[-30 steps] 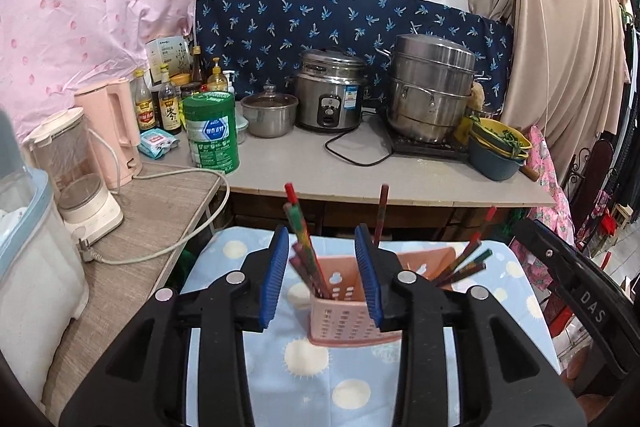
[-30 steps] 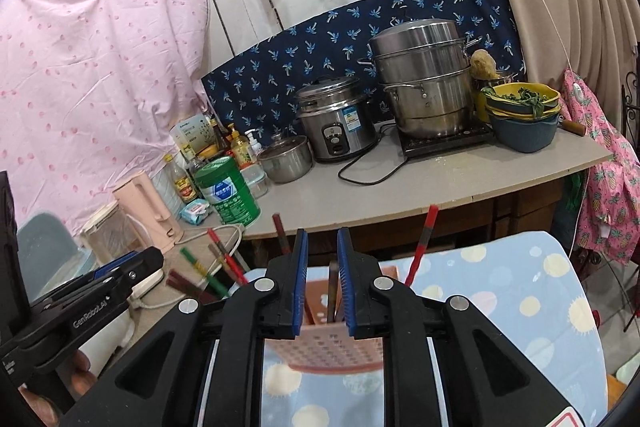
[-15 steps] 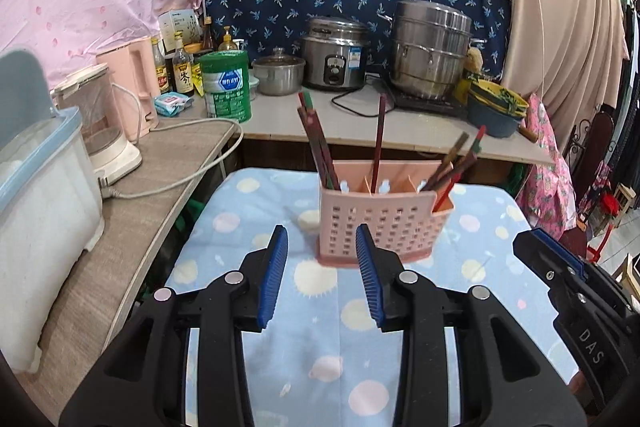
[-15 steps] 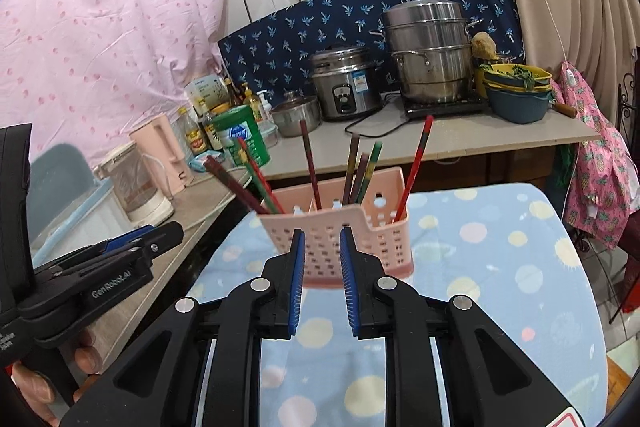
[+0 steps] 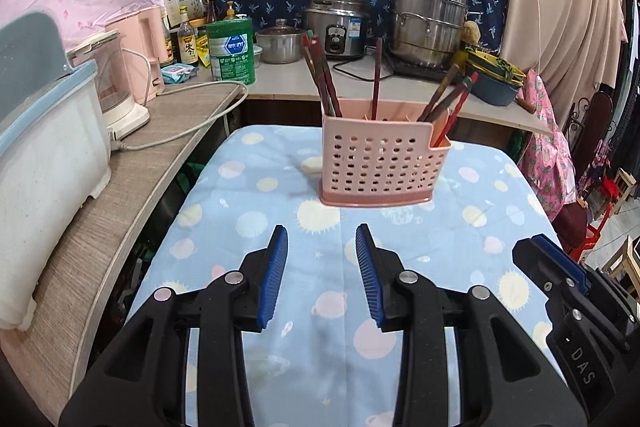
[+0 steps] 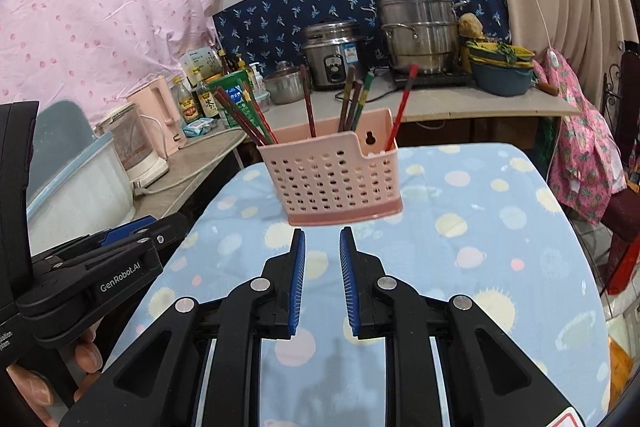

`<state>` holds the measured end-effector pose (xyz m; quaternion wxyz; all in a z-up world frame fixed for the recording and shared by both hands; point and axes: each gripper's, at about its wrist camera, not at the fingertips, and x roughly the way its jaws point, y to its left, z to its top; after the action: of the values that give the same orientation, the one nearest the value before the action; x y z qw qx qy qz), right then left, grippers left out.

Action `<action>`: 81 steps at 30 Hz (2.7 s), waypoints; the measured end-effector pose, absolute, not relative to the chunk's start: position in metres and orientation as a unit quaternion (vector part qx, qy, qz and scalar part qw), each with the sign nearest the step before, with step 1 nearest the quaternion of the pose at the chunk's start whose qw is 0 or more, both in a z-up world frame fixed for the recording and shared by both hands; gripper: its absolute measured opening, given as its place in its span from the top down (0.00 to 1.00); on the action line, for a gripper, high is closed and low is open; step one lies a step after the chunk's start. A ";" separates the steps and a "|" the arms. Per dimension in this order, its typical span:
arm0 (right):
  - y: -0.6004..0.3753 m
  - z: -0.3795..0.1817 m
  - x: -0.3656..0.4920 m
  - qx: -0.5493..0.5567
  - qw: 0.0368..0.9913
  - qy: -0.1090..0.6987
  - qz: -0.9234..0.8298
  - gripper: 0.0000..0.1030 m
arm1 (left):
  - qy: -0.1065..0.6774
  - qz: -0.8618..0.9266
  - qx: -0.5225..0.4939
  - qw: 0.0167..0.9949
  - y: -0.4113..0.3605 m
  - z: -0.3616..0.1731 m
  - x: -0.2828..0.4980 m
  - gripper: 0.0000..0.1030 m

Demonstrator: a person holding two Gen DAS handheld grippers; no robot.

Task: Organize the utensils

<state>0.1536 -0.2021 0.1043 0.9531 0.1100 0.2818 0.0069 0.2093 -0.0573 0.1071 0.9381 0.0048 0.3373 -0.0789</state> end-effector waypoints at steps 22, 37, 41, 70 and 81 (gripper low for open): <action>-0.200 0.074 0.121 0.093 0.946 0.307 -0.043 0.63 | 0.372 -0.060 0.016 0.926 -0.052 0.061 0.181 0.49; -0.200 0.069 0.125 0.070 0.946 0.311 -0.065 0.34 | 0.369 -0.050 0.033 0.928 -0.059 0.059 0.183 0.20; -0.199 0.069 0.126 0.066 0.945 0.311 -0.073 0.28 | 0.368 -0.044 0.038 0.928 -0.060 0.059 0.185 0.13; -0.208 0.061 0.153 0.064 0.937 0.331 -0.090 0.18 | 0.373 -0.031 0.043 0.927 -0.065 0.059 0.212 0.08; -0.212 0.068 0.166 0.058 0.942 0.318 -0.092 0.18 | 0.360 -0.024 0.042 0.932 -0.069 0.065 0.224 0.08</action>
<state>0.1662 -0.2116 0.0676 0.9418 0.0578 0.3183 -0.0919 0.2242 -0.0692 0.0651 0.9319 0.0421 0.3595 -0.0238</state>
